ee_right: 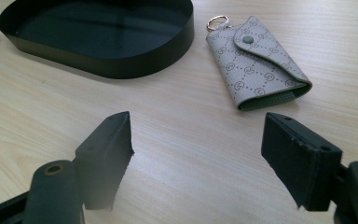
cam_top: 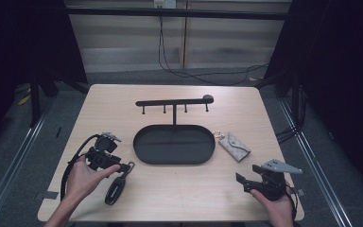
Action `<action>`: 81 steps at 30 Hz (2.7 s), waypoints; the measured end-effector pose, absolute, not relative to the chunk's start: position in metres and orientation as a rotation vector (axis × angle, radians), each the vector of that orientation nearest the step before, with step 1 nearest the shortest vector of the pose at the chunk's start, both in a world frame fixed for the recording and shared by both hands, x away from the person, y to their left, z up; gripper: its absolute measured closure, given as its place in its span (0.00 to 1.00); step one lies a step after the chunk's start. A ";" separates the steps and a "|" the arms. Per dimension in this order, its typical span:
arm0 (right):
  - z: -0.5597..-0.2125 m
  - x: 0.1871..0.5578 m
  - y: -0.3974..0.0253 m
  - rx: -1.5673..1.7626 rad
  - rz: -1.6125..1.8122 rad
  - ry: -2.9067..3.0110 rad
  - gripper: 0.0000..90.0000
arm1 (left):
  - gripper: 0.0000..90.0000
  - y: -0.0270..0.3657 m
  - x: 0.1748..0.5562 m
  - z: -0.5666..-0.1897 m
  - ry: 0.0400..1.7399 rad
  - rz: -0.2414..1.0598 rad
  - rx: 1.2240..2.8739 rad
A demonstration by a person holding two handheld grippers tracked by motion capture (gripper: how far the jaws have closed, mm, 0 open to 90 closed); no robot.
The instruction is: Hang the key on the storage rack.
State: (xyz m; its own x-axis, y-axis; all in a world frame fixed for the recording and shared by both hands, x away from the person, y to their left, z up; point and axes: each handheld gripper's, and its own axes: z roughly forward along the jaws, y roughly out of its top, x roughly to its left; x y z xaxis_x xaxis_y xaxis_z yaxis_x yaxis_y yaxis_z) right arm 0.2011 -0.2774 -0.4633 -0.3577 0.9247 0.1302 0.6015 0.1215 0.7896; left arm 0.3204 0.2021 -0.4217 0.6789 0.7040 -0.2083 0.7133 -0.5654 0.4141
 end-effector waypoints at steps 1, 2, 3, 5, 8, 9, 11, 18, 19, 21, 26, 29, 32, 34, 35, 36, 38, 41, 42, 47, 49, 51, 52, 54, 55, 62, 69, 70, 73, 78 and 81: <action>-0.463 0.201 -0.277 1.480 1.115 2.014 0.27 | 0.48 0.200 0.324 -0.426 1.105 -0.040 2.440; -0.464 0.201 -0.277 1.482 1.114 2.013 0.27 | 0.47 0.200 0.326 -0.427 1.106 -0.042 2.442; -0.464 0.202 -0.278 1.482 1.110 2.015 0.28 | 0.46 0.200 0.328 -0.428 1.110 -0.045 2.439; -0.465 0.202 -0.277 1.483 1.101 2.026 0.28 | 0.46 0.200 0.332 -0.431 1.116 -0.057 2.447; -0.465 0.202 -0.277 1.481 1.098 2.028 0.28 | 0.54 0.199 0.336 -0.435 1.151 -0.057 2.471; -0.465 0.202 -0.277 1.483 1.096 2.030 0.28 | 0.55 0.199 0.338 -0.436 1.153 -0.051 2.482; -0.465 0.202 -0.277 1.487 1.095 2.028 0.28 | 0.59 0.198 0.339 -0.437 1.154 -0.034 2.492; -0.466 0.203 -0.275 1.489 1.067 2.043 0.28 | 0.63 0.190 0.349 -0.449 1.174 -0.072 2.558; -0.466 0.203 -0.275 1.489 1.067 2.044 0.28 | 0.64 0.189 0.350 -0.450 1.171 -0.062 2.565; -0.466 0.204 -0.276 1.492 1.067 2.042 0.28 | 0.65 0.184 0.350 -0.453 1.184 -0.018 2.574; -0.467 0.204 -0.276 1.493 1.065 2.044 0.28 | 0.68 0.179 0.352 -0.454 1.180 0.014 2.602; -0.467 0.204 -0.276 1.492 1.065 2.044 0.27 | 0.67 0.176 0.352 -0.454 1.189 -0.011 2.610; -0.467 0.204 -0.276 1.496 1.062 2.045 0.27 | 0.69 0.175 0.354 -0.456 1.187 -0.033 2.626; -0.467 0.204 -0.276 1.494 1.063 2.044 0.27 | 0.73 0.174 0.356 -0.458 1.179 -0.046 2.634; -0.467 0.204 -0.276 1.494 1.063 2.044 0.27 | 0.73 0.173 0.357 -0.460 1.209 -0.062 2.634; -0.467 0.204 -0.275 1.495 1.065 2.045 0.27 | 0.74 0.172 0.357 -0.461 1.201 -0.071 2.630; -0.467 0.205 -0.275 1.497 1.063 2.046 0.27 | 0.73 0.171 0.358 -0.462 1.207 -0.074 2.650; -0.467 0.205 -0.275 1.496 1.065 2.045 0.27 | 0.72 0.169 0.358 -0.464 1.211 -0.087 2.662; -0.467 0.205 -0.275 1.497 1.065 2.046 0.27 | 0.73 0.168 0.358 -0.465 1.212 -0.092 2.675; -0.467 0.205 -0.275 1.495 1.063 2.047 0.27 | 0.74 0.165 0.358 -0.465 1.204 -0.078 2.692; -0.467 0.205 -0.275 1.497 1.062 2.046 0.27 | 0.73 0.161 0.358 -0.465 1.190 -0.066 2.741; -0.467 0.205 -0.276 1.496 1.062 2.046 0.27 | 0.73 0.156 0.359 -0.465 1.195 -0.051 2.773; -0.467 0.205 -0.276 1.494 1.061 2.047 0.27 | 0.72 0.153 0.359 -0.465 1.204 -0.048 2.786; -0.467 0.205 -0.275 1.497 1.060 2.047 0.27 | 0.72 0.148 0.358 -0.465 1.213 -0.027 2.814; -0.467 0.205 -0.275 1.497 1.060 2.047 0.27 | 0.72 0.146 0.358 -0.466 1.213 -0.014 2.824; -0.467 0.205 -0.276 1.499 1.061 2.048 0.27 | 0.78 0.147 0.360 -0.465 1.221 -0.022 2.826; -0.468 0.205 -0.276 1.503 1.057 2.050 0.27 | 0.78 0.145 0.361 -0.465 1.249 -0.029 2.831; -0.468 0.205 -0.276 1.503 1.058 2.050 0.27 | 0.78 0.146 0.361 -0.465 1.243 -0.034 2.828; -0.468 0.205 -0.276 1.505 1.056 2.050 0.27 | 0.78 0.146 0.360 -0.465 1.216 -0.027 2.840; -0.468 0.206 -0.276 1.507 1.052 2.053 0.27 | 0.78 0.151 0.362 -0.465 1.216 -0.073 2.827; -0.468 0.207 -0.276 1.503 1.049 2.056 0.27 | 0.78 0.153 0.361 -0.465 1.215 -0.090 2.819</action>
